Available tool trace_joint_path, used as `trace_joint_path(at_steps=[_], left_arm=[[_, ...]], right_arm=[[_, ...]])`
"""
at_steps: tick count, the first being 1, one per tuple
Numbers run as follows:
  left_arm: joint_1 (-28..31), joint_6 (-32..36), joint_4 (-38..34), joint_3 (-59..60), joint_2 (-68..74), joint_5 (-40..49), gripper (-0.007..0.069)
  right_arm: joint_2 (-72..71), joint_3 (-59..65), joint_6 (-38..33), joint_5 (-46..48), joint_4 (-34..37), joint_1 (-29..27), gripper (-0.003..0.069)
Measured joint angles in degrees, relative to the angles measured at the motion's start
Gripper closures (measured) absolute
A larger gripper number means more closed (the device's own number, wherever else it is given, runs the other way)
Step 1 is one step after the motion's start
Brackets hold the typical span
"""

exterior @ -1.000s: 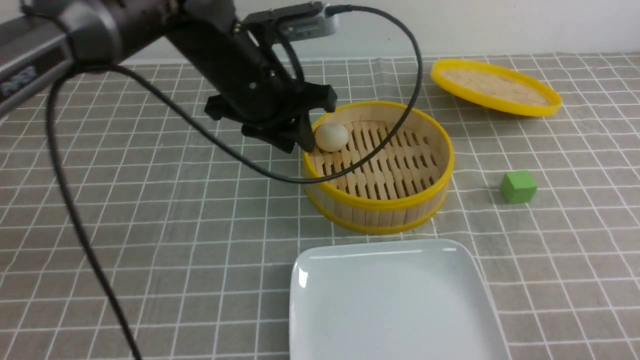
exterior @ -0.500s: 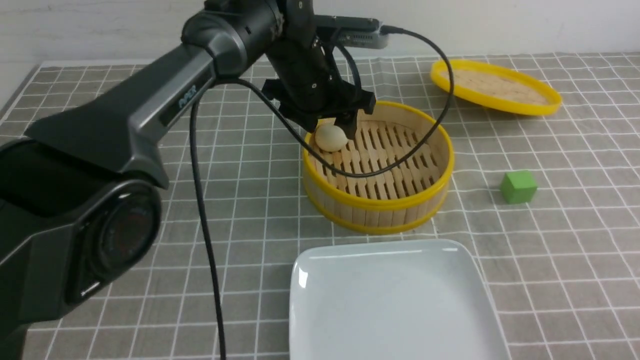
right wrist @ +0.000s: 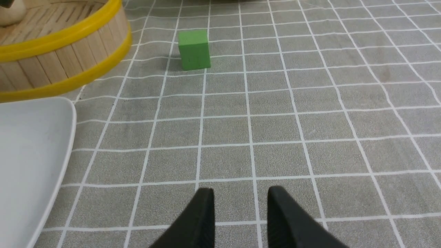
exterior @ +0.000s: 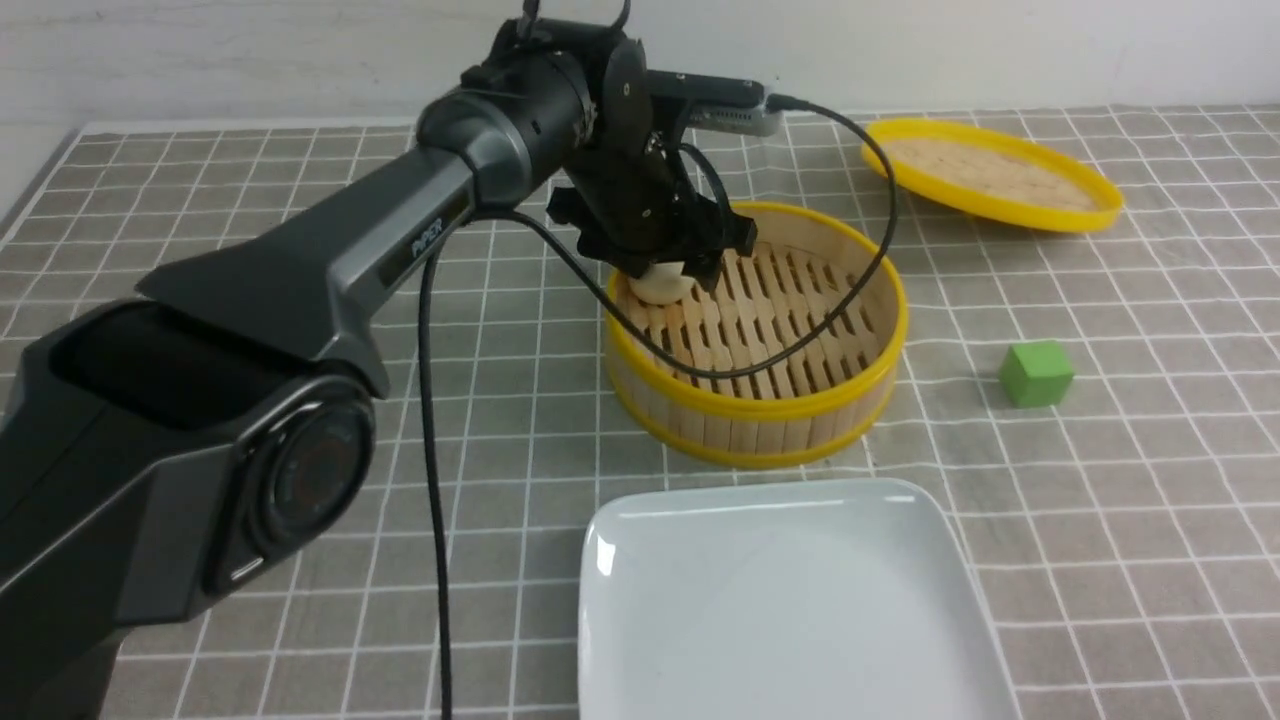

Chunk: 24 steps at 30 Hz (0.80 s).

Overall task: Put the steamed buns into the plate on the grey tablecloth.
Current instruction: 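Reach into the bamboo steamer and grasp a bun with the left gripper, then carry the bun from the bamboo steamer to the plate with the left gripper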

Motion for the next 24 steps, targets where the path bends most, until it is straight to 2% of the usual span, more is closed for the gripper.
trace_joint_path(at_steps=[4, 7, 8, 9, 10, 11, 12, 13, 15, 24], left_arm=[[0.0, 0.0, 0.53, -0.02, 0.97, -1.39, 0.0109], [0.0, 0.0, 0.89, -0.07, 1.22, -1.49, 0.0151], [0.0, 0.0, 1.37, -0.09, 1.31, -1.55, 0.0219], [0.0, 0.0, 1.45, -0.14, 1.31, -1.55, 0.0228], [0.0, 0.0, 1.99, -0.15, 1.42, -1.55, 0.033], [0.0, 0.0, 2.0, -0.15, 1.42, -1.55, 0.033], [0.0, 0.0, 2.26, -0.15, 1.42, -1.55, 0.0438], [0.0, 0.0, 2.39, -0.2, 1.42, -1.5, 0.0504], [0.0, 0.0, 2.32, -0.27, 1.15, -0.99, 0.0582], [0.0, 0.0, -5.42, -0.39, -9.36, 6.95, 0.0606]], right_arm=[[0.0, 0.0, 0.0, 0.0, 0.0, 0.0, 0.0419], [0.0, 0.0, 0.0, 0.0, 0.0, 0.0, 0.0419], [0.0, 0.0, 0.0, 0.0, 0.0, 0.0, 0.0419], [0.0, 0.0, 0.0, 0.0, 0.0, 0.0, 0.0419], [0.0, 0.0, 0.0, 0.0, 0.0, 0.0, 0.0419], [0.0, 0.0, 0.0, 0.0, 0.0, 0.0, 0.0419], [0.0, 0.0, 0.0, 0.0, 0.0, 0.0, 0.0419], [0.0, 0.0, 0.0, 0.0, 0.0, 0.0, 0.0419], [0.0, 0.0, 0.0, 0.0, 0.0, 0.0, 0.0419], [0.0, 0.0, 0.0, 0.0, 0.0, 0.0, 0.0419]])
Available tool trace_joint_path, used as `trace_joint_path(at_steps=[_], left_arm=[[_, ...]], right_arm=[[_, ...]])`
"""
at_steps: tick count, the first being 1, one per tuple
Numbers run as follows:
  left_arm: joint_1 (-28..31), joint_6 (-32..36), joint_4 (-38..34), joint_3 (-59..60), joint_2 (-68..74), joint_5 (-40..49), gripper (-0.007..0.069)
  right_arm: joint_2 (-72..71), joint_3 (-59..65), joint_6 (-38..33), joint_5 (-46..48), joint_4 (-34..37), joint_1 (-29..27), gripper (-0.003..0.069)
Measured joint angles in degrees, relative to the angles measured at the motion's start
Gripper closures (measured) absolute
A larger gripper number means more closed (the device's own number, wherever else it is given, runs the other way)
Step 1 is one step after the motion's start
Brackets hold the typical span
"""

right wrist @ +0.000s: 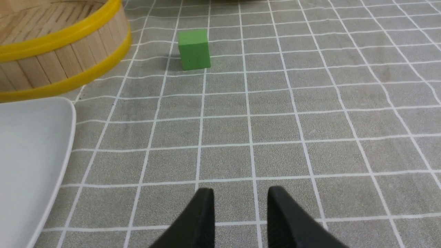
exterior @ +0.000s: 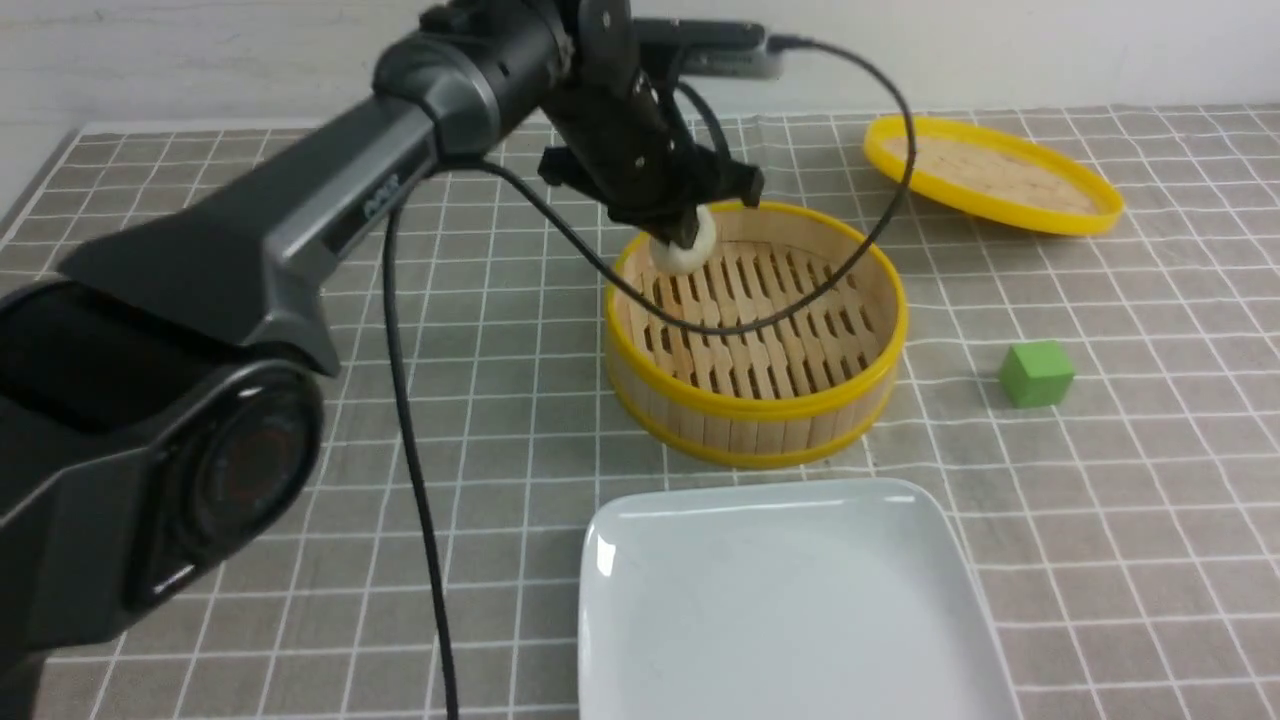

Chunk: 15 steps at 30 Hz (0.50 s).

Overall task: Put the steamed buns into the plate on the grey tablecloth.
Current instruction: 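Carry the bun from the bamboo steamer to the plate with the left gripper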

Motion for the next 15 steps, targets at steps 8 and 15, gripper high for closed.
trace_joint_path(at_steps=[8, 15], left_arm=[[-0.05, 0.67, -2.05, -0.04, -15.26, 12.12, 0.0606], [-0.05, 0.01, 1.68, 15.24, -28.18, 12.24, 0.0605]], right_arm=[[0.0, 0.0, 0.0, 0.0, 0.0, 0.0, 0.0419], [0.0, 0.0, 0.0, 0.0, 0.0, 0.0, 0.0419]])
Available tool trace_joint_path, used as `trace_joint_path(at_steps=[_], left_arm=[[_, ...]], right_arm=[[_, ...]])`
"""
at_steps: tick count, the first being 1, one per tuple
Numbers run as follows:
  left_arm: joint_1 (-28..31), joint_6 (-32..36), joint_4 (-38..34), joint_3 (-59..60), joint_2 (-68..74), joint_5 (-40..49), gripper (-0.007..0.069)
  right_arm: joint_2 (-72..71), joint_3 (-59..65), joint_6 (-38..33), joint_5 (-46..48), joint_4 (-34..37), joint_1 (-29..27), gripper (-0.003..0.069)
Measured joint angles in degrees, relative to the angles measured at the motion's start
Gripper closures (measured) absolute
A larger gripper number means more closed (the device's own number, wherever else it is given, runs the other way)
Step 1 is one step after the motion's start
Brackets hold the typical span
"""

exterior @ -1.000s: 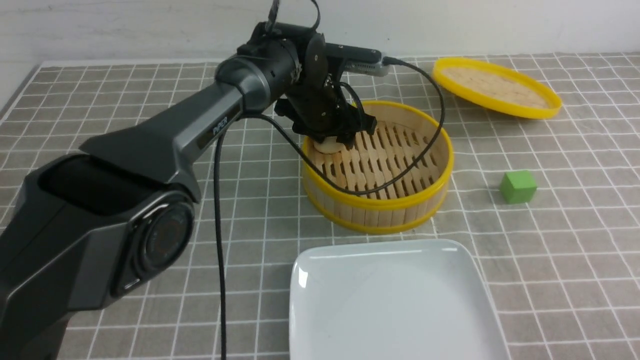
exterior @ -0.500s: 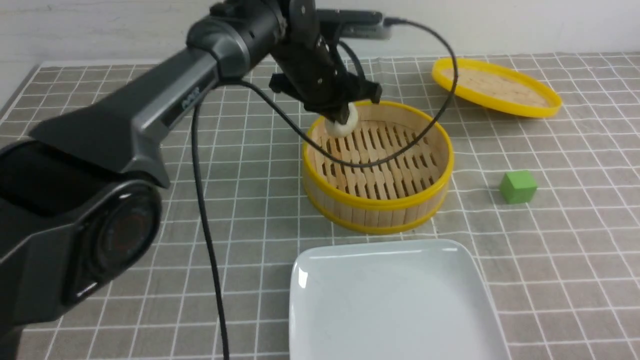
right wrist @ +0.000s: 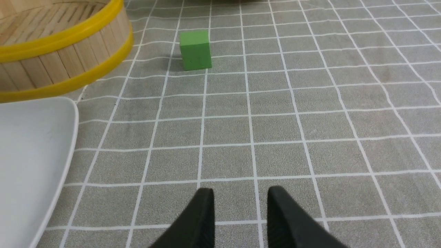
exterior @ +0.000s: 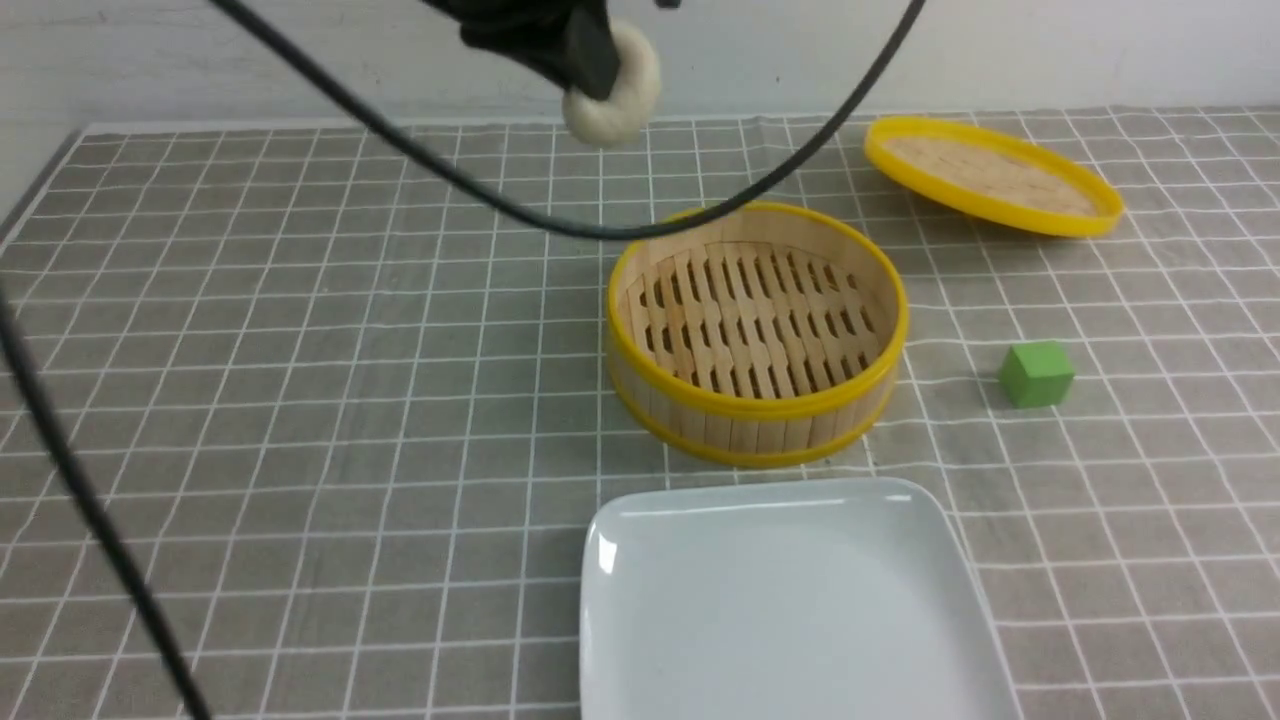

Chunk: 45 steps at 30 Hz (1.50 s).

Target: Put the steamed buns into the plate on the grey tablecloth.

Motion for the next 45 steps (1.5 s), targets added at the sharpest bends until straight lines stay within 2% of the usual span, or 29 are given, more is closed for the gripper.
trace_joint_path(at_steps=[5, 7, 11, 17, 24, 25, 29, 31, 36, 37, 40, 45], left_arm=[[0.11, 0.55, -6.51, 24.67, -6.58, -0.29, 0.0603], [0.06, 1.35, -10.34, 32.86, -6.43, -3.42, 0.0602], [-0.31, 5.19, -19.09, 42.92, -3.24, -9.76, 0.0597], [-4.8, 12.0, -23.97, 46.1, 0.88, -11.85, 0.0592], [-9.79, 12.9, -25.08, 46.1, 4.65, -18.41, 0.0549], [-9.85, 12.9, -25.09, 46.1, 4.88, -18.65, 0.0542], [-10.04, 12.9, -23.56, 46.1, 6.1, -21.56, 0.0408], [-10.04, 12.9, -22.75, 46.1, 5.94, -22.58, 0.0366], [-10.04, 10.48, -16.51, 45.9, 5.92, -28.22, 0.022], [-10.04, 10.33, -16.51, 45.84, 5.92, -28.26, 0.0216], [-10.04, 5.45, -9.92, 43.81, 5.92, -27.52, 0.0175], [-10.04, -1.8, -1.56, 37.14, 5.92, -20.75, 0.0166]], right_arm=[[0.0, 0.0, 0.0, 0.0, 0.0, 0.0, 0.0419], [0.0, 0.0, 0.0, 0.0, 0.0, 0.0, 0.0419], [0.0, 0.0, 0.0, 0.0, 0.0, 0.0, 0.0419], [0.0, 0.0, 0.0, 0.0, 0.0, 0.0, 0.0419], [0.0, 0.0, 0.0, 0.0, 0.0, 0.0, 0.0419], [0.0, 0.0, 0.0, 0.0, 0.0, 0.0, 0.0419], [0.0, 0.0, 0.0, 0.0, 0.0, 0.0, 0.0419], [0.0, 0.0, 0.0, 0.0, 0.0, 0.0, 0.0419], [0.0, 0.0, 0.0, 0.0, 0.0, 0.0, 0.0419], [0.0, 0.0, 0.0, 0.0, 0.0, 0.0, 0.0419], [0.0, 0.0, 0.0, 0.0, 0.0, 0.0, 0.0419], [0.0, 0.0, 0.0, 0.0, 0.0, 0.0, 0.0419]])
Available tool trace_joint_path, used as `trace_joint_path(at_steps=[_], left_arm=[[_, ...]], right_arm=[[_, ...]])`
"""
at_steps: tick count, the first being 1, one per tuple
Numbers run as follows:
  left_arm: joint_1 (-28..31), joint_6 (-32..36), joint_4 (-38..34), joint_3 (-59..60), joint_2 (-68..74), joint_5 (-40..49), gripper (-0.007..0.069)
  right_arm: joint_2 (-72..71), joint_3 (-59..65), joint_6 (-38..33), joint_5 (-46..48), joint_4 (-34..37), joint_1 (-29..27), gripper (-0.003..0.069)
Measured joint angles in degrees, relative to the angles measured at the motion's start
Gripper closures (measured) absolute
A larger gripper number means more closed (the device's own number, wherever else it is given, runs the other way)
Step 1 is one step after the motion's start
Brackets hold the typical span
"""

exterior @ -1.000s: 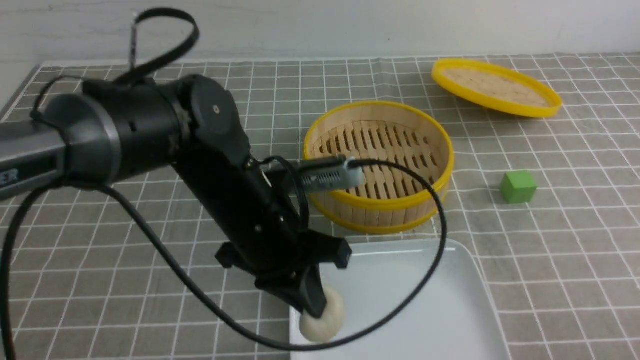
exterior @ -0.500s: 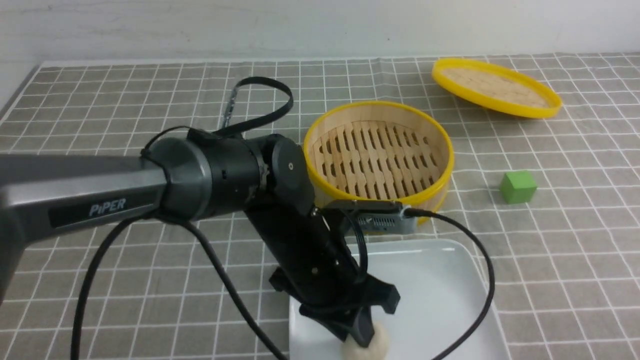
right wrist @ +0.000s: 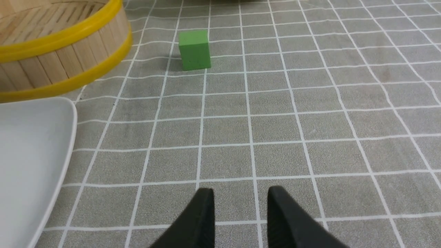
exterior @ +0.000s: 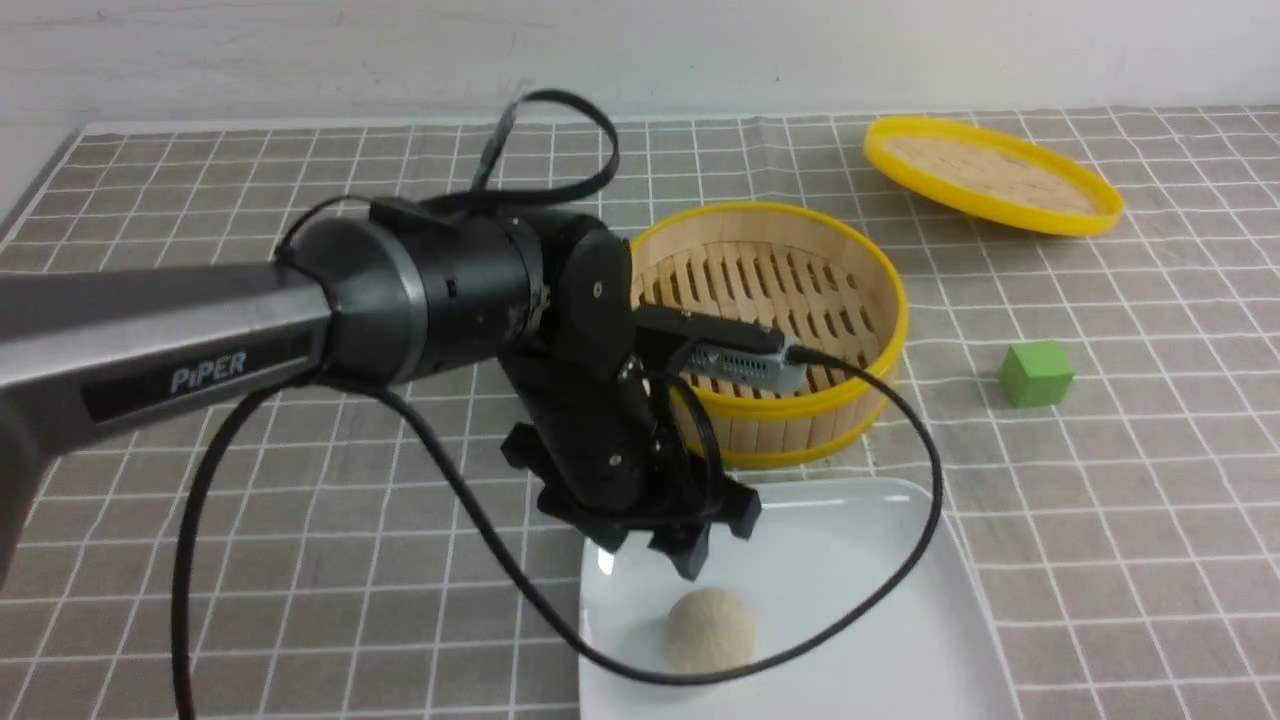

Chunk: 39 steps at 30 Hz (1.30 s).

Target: Put the steamed buns into the plate on the grey tablecloth.

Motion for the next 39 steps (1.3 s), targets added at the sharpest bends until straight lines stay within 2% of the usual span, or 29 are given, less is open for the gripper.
trace_joint_path(at_steps=[3, 6, 13, 16, 19, 23, 25, 26, 29, 30, 32, 34, 39], left_arm=[[0.0, -4.62, 4.42, -6.55, -0.62, 7.74, 0.0187], [0.0, -5.92, 7.59, -13.63, -2.83, 13.79, 0.027], [0.0, -6.28, 16.08, -22.17, -14.08, 19.98, 0.0551], [0.0, -6.85, 19.56, -21.72, -21.98, 20.7, 0.0618], [0.0, -8.04, 19.99, -19.83, -28.43, 20.7, 0.0622], [0.0, -10.2, 17.2, -8.02, -46.14, 20.61, 0.0622], [0.0, -10.84, 15.98, 0.93, -55.12, 17.57, 0.0622], [0.0, -10.94, 15.85, 0.93, -55.12, 16.96, 0.0622], [0.0, -14.06, 14.33, 18.82, -70.37, 1.63, 0.0622], [0.0, -14.64, 14.32, 21.92, -72.6, -0.35, 0.0622], [0.0, -18.21, 14.32, 33.13, -79.99, -11.6, 0.0622], [0.0, -19.75, 14.77, 40.42, -84.87, -18.51, 0.0622], [0.0, -20.54, 15.72, 50.32, -93.45, -26.38, 0.0616]], right_arm=[[0.0, 0.0, 0.0, 0.0, 0.0, 0.0, 0.0419], [0.0, 0.0, 0.0, 0.0, 0.0, 0.0, 0.0419], [0.0, 0.0, 0.0, 0.0, 0.0, 0.0, 0.0419], [0.0, 0.0, 0.0, 0.0, 0.0, 0.0, 0.0419], [0.0, 0.0, 0.0, 0.0, 0.0, 0.0, 0.0419], [0.0, 0.0, 0.0, 0.0, 0.0, 0.0, 0.0419], [0.0, 0.0, 0.0, 0.0, 0.0, 0.0, 0.0419], [0.0, 0.0, 0.0, 0.0, 0.0, 0.0, 0.0419], [0.0, 0.0, 0.0, 0.0, 0.0, 0.0, 0.0419], [0.0, 0.0, 0.0, 0.0, 0.0, 0.0, 0.0419], [0.0, 0.0, 0.0, 0.0, 0.0, 0.0, 0.0419], [0.0, 0.0, 0.0, 0.0, 0.0, 0.0, 0.0419], [0.0, 0.0, 0.0, 0.0, 0.0, 0.0, 0.0419]])
